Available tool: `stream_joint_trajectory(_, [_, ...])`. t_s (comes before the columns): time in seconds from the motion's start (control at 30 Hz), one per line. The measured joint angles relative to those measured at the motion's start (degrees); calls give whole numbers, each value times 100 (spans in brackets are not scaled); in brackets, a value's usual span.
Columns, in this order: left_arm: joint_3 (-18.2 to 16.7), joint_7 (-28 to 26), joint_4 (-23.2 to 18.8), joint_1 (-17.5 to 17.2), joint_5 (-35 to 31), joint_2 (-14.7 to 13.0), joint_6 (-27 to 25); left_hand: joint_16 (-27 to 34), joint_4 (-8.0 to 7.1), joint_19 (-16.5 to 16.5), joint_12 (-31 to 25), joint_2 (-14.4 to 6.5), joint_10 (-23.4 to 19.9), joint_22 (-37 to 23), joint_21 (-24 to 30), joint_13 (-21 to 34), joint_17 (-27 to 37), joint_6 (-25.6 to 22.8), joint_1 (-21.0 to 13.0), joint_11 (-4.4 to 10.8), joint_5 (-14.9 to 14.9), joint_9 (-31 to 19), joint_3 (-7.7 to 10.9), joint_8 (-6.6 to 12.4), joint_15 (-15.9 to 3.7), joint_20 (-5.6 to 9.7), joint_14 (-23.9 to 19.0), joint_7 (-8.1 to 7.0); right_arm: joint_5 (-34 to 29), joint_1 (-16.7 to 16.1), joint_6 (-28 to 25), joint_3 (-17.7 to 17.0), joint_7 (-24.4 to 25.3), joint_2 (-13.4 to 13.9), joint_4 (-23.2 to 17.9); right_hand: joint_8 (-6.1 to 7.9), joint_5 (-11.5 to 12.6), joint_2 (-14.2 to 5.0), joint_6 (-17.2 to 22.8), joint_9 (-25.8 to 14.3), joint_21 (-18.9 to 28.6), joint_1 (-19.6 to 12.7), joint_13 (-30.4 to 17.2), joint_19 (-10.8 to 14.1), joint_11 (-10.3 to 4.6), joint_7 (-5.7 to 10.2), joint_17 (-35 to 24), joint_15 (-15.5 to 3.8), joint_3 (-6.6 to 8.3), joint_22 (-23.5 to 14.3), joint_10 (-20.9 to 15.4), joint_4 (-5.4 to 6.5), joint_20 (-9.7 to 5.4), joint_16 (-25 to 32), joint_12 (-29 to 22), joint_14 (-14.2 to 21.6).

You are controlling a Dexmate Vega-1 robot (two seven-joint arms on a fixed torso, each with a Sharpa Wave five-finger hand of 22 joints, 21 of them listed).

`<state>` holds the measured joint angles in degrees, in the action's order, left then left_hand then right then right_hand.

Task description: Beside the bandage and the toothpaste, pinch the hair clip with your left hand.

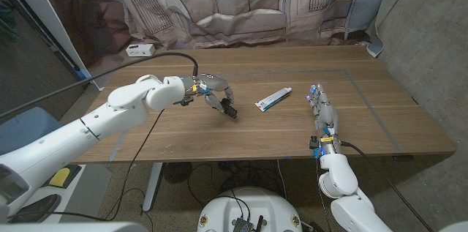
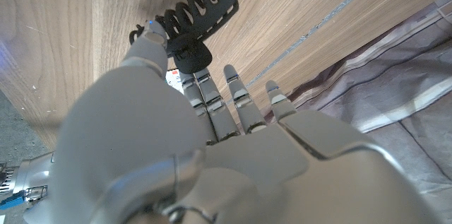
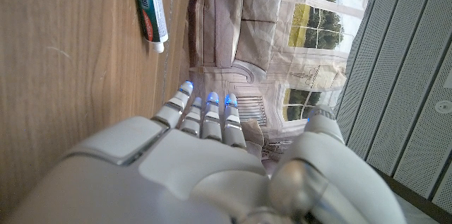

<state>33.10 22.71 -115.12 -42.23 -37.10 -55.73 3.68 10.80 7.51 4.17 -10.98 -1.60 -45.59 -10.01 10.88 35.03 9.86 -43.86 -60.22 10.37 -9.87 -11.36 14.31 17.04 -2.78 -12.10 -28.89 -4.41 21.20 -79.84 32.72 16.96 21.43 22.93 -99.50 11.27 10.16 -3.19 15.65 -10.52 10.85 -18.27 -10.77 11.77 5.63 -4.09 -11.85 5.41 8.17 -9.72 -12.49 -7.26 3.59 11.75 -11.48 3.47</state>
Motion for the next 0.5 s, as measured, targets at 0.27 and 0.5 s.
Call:
stream_joint_trajectory(0.27, [4,23,-10,2,-2,3,-2,0,-8,-29,0,30,90,0,0,-28,0,22,30,-15,0,0,-8,-74,9,-29,25,22,0,-14,3,-11,-4,4,-19,0,0,0,0,0,0,0,0,0,0,0,0,0,0,0,0,0,0,0,0,0])
stream_joint_trajectory(0.5, [4,23,-12,-9,14,4,-13,0,-8,-49,0,28,98,1,0,-28,1,30,34,-23,0,0,-8,-95,9,-8,25,30,0,-21,3,-14,-11,7,-28,0,0,0,0,0,0,0,0,0,0,0,0,0,0,0,0,0,0,0,0,0])
